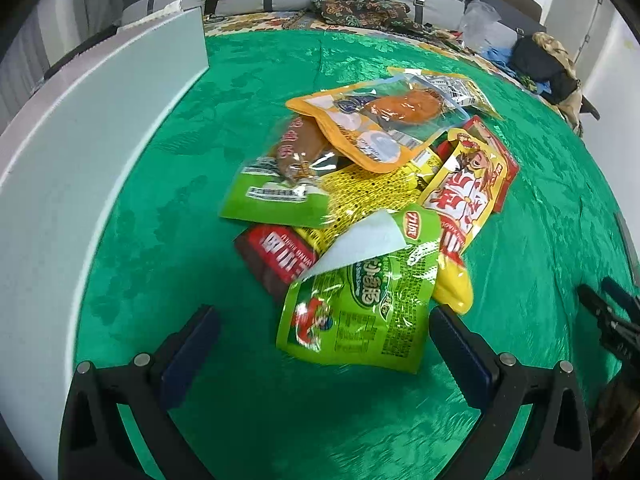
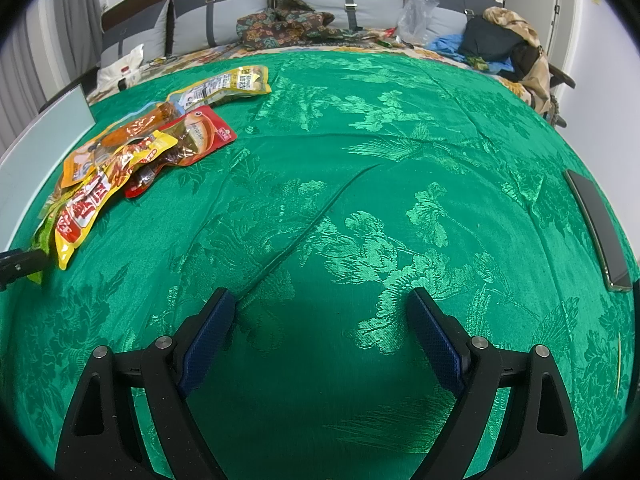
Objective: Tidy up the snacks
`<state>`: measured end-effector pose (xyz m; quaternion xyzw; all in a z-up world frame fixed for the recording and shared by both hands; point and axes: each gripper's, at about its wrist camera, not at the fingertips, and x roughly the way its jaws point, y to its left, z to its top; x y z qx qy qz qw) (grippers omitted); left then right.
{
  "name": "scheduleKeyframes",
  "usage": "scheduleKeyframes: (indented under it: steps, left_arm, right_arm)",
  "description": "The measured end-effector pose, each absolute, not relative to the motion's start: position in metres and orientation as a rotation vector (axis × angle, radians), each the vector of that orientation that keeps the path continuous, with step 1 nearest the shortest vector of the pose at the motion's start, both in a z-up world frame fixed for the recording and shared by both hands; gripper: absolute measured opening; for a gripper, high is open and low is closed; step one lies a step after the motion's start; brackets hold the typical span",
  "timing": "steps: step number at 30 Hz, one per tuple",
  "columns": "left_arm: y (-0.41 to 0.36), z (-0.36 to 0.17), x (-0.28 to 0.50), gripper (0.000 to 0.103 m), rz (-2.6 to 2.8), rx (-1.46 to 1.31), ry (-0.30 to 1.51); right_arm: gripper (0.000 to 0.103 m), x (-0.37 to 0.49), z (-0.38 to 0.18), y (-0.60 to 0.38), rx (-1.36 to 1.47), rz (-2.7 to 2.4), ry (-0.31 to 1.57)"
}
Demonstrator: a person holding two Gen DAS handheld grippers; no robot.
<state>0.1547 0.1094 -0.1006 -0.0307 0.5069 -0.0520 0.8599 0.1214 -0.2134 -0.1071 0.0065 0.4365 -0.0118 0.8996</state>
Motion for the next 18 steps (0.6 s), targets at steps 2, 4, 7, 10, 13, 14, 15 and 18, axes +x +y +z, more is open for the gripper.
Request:
scheduleKeyframes:
  steps: [2, 4, 7, 10, 13, 14, 15, 18]
  left_arm:
    - [0.114, -0.100, 0.153, 0.103, -0.117, -0.052, 1.062]
    - [0.114, -0.099, 0.155, 0.103, -0.137, -0.038, 1.063]
    - [0.108, -0.098, 0.159, 0.103, -0.157, 0.000, 1.061]
    - [0.103, -0.101, 0.168, 0.103, -0.172, 0.017, 1.088]
    - [0.101, -0.109, 0.174, 0.102, -0.165, 0.030, 1.129]
    - [0.099, -0.110, 0.174, 0.099, -0.168, 0.047, 1.131]
    - [0.097, -0.109, 0.172, 0.092, -0.159, 0.067, 1.124]
    - [0.096, -0.103, 0.166, 0.069, -0.167, 0.064, 1.104]
  right_arm:
    - [0.091, 0.121, -0.107, -0.213, 0.014, -0.024, 0.903]
    - [0.091, 0.121, -0.107, -0.213, 0.013, -0.024, 0.903]
    - [0.091, 0.121, -0.107, -0.213, 0.013, -0.024, 0.903]
    - [0.091, 0.121, -0.107, -0.213, 0.013, -0.024, 0.903]
    - [0.091, 0.121, -0.107, -0.213, 0.013, -0.024, 0.903]
    - [0.091, 0.121, -0.107, -0.213, 0.013, -0.024, 0.903]
    - [0.091, 0.121, -0.107, -0.213, 0.013, -0.024, 0.903]
    - [0.091, 0.121, -0.107, -0.213, 0.013, -0.024, 0.903]
